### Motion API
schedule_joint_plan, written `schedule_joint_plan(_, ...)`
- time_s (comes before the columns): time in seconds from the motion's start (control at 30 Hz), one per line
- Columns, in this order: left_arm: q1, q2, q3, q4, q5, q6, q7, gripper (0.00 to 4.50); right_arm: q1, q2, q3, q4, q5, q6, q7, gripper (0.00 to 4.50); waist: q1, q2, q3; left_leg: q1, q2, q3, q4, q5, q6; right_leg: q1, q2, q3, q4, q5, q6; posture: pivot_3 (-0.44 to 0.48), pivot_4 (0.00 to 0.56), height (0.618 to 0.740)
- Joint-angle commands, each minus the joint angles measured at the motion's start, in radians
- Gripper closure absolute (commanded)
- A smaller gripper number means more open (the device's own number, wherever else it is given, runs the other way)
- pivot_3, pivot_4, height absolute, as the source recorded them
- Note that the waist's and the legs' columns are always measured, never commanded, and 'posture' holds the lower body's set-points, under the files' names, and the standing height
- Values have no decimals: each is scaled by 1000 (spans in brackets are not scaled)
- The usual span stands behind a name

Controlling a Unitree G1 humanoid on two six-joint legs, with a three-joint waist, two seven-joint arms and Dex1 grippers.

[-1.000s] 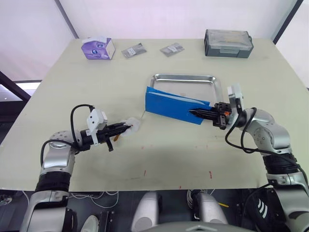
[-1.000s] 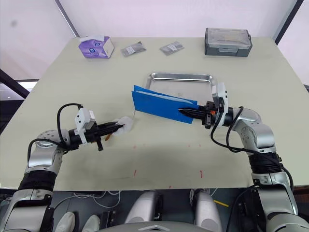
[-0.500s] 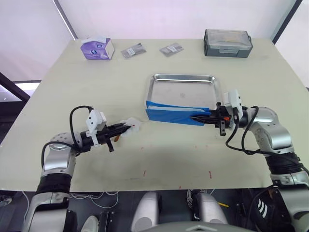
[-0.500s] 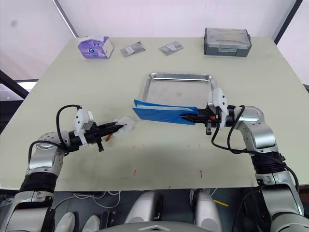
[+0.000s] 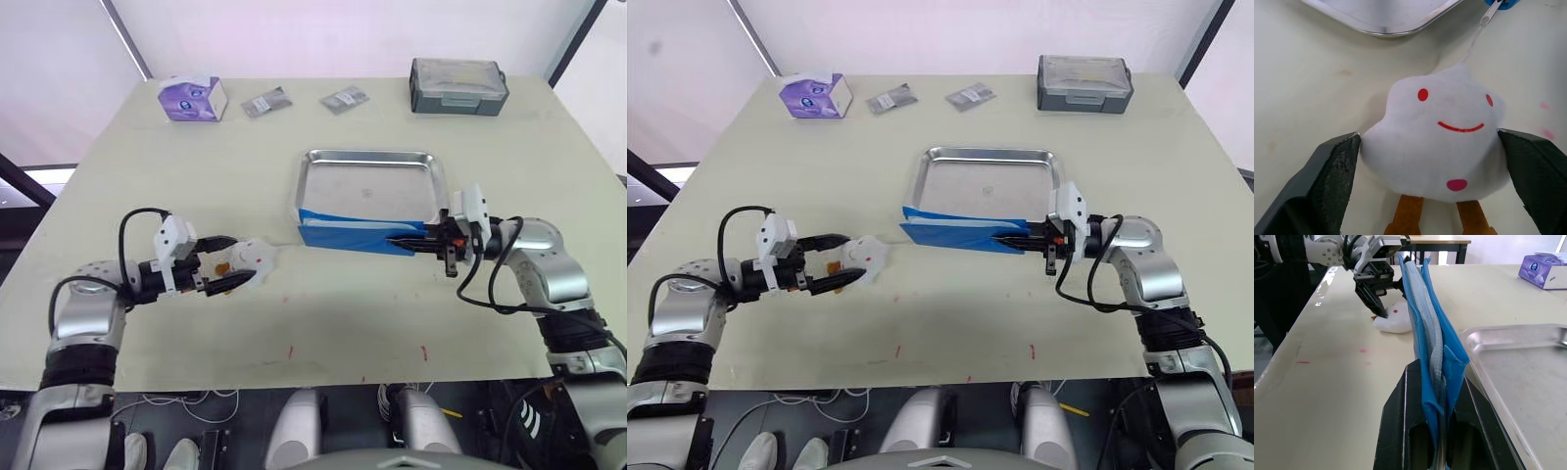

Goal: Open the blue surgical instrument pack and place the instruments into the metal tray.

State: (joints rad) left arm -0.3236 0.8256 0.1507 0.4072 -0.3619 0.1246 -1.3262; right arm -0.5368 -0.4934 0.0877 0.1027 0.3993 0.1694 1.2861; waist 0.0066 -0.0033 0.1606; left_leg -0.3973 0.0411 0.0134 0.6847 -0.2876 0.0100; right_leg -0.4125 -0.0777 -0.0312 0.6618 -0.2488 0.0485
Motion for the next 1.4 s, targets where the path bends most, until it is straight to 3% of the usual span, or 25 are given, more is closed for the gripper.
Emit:
schedule_joint_plan(0.03, -29, 38, 44, -20, -37, 11, -27, 71, -2, 1, -9, -16, 12, -21, 6, 4500, 1, 0, 0, 0, 0, 0, 0, 0, 0, 0, 0, 0, 0, 0, 0, 0, 150, 727)
schedule_joint_plan(0.23, -135, 60, 91, -31, -98, 61, -36, 71, -7, -3, -7, -10, 12, -24, 7, 4500, 1, -4, 3, 0, 0, 0, 0, 0, 0, 0, 0, 0, 0, 0, 0, 0, 150, 727)
schedule_joint_plan(0.57, -187, -72, -30, -259, -144, 202, -10, 71, -3, -1, 23, -17, -11, -59, 29, 4500, -1, -4, 3, -1, 0, 0, 0, 1, -1, 0, 0, 0, 0, 0, 0, 0, 150, 727)
schedule_joint_plan(1.1, -247, -131, -151, -162, -98, 111, -147, 71, -4, -12, 36, -30, -14, -53, 47, 4500, -15, -4, 3, -1, 0, 0, 0, 2, -3, 0, 1, 0, 0, 0, 0, 0, 150, 727)
schedule_joint_plan(1.23, -231, -129, -166, -178, -116, 121, -206, 1494, -2, -11, 42, -36, -13, -49, 50, 4500, -16, -4, 3, -1, 0, 0, 0, 2, -3, 0, 1, 0, 0, 0, 0, 0, 150, 727)
schedule_joint_plan(1.27, -228, -130, -167, -182, -120, 127, -215, 2144, -1, -9, 44, -38, -14, -48, 48, 4500, -16, -4, 3, -1, 0, 0, 0, 2, -3, 0, 1, 0, 0, 0, 0, 0, 150, 727)
schedule_joint_plan(1.33, -226, -138, -166, -181, -123, 129, -221, 2443, 0, -5, 46, -38, -14, -48, 46, 4500, -16, -4, 3, -1, 0, -1, 0, 2, -3, 0, 1, 0, 0, 0, 0, 0, 150, 727)
schedule_joint_plan(1.4, -227, -147, -163, -176, -124, 127, -220, 3212, 2, -4, 46, -40, -13, -47, 46, 4500, -14, -4, 3, -1, 0, -1, 0, 2, -3, 0, 1, 0, 0, 0, 0, 0, 150, 727)
